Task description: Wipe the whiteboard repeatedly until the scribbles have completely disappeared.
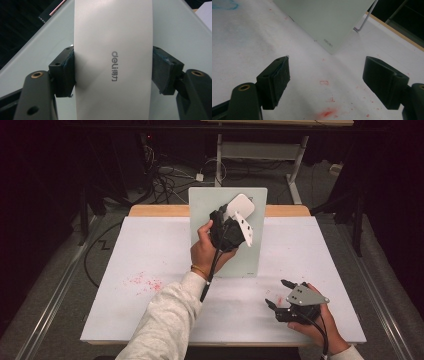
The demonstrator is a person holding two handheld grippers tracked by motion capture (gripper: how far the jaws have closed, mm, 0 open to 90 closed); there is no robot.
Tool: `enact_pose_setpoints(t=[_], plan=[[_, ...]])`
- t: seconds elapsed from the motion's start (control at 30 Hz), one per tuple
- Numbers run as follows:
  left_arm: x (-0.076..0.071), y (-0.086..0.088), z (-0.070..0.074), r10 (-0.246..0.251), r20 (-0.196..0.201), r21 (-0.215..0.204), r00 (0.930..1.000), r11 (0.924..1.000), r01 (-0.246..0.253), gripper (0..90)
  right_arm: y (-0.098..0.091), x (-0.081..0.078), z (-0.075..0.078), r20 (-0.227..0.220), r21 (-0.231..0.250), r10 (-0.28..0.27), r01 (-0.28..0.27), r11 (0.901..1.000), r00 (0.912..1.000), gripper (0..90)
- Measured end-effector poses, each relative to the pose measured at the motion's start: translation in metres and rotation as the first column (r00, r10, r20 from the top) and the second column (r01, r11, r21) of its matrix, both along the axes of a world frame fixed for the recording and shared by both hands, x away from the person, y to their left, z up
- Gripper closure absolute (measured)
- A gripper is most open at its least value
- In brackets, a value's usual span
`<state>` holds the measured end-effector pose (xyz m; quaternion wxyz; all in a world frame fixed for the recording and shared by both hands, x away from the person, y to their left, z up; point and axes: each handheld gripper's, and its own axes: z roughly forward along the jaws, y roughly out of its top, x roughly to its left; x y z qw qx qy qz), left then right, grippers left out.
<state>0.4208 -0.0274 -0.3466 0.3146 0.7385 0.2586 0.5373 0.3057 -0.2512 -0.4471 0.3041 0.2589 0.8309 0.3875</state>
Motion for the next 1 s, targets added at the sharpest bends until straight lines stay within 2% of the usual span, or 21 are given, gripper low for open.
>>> enact_pose_setpoints(t=[0.17, 0.23, 0.33, 0.4, 0.6, 0.67, 0.77, 0.9, 1.0], plan=[[-0.003, -0.019, -0.008, -0.034, -0.008, 0.038, 0.9994, 0.9987, 0.034, 29.0, 0.0, 0.0, 0.0, 0.0, 0.001, 0.002, -0.002, 1.0, 1.0, 22.0], [-0.003, -0.025, -0.009, -0.044, 0.005, 0.069, 0.999, 0.9967, 0.043, 29.0, 0.0, 0.0, 0.0, 0.001, 0.001, 0.001, -0.001, 1.0, 1.0, 22.0], [-0.003, -0.028, -0.007, -0.048, -0.014, 0.056, 0.9988, 0.9973, 0.048, 29.0, 0.0, -0.001, 0.0, 0.002, 0.0, 0.003, -0.003, 1.0, 1.0, 22.0], [-0.001, -0.027, -0.003, -0.053, -0.004, 0.065, 0.9986, 0.9965, 0.053, 29.0, 0.0, 0.0, 0.0, 0.002, -0.001, 0.005, -0.005, 1.0, 1.0, 22.0], [0.004, -0.013, 0.011, -0.028, -0.018, -0.004, 0.9994, 0.9996, 0.028, 29.0, 0.0, 0.0, -0.001, -0.002, 0.0, 0.005, -0.005, 1.0, 1.0, 22.0], [0.005, -0.01, 0.013, -0.007, -0.007, 0.014, 0.9999, 0.9999, 0.007, 28.9, 0.002, 0.0, -0.001, -0.003, -0.003, 0.008, -0.008, 1.0, 1.0, 22.1], [0.006, -0.002, 0.017, -0.001, -0.017, -0.028, 0.9999, 0.9996, 0.0, 29.0, 0.004, 0.0, -0.001, -0.005, -0.005, 0.015, -0.015, 0.9999, 0.9999, 22.0], [0.005, 0.004, 0.017, 0.045, -0.025, -0.063, 0.9987, 0.9969, -0.047, 29.0, 0.003, 0.001, -0.001, -0.005, -0.005, 0.011, -0.011, 0.9999, 0.9999, 22.1], [0.005, 0.005, 0.014, 0.046, -0.018, -0.081, 0.9988, 0.9955, -0.048, 29.0, 0.004, 0.001, -0.001, -0.004, -0.005, 0.01, -0.01, 0.9999, 0.9999, 22.0]])
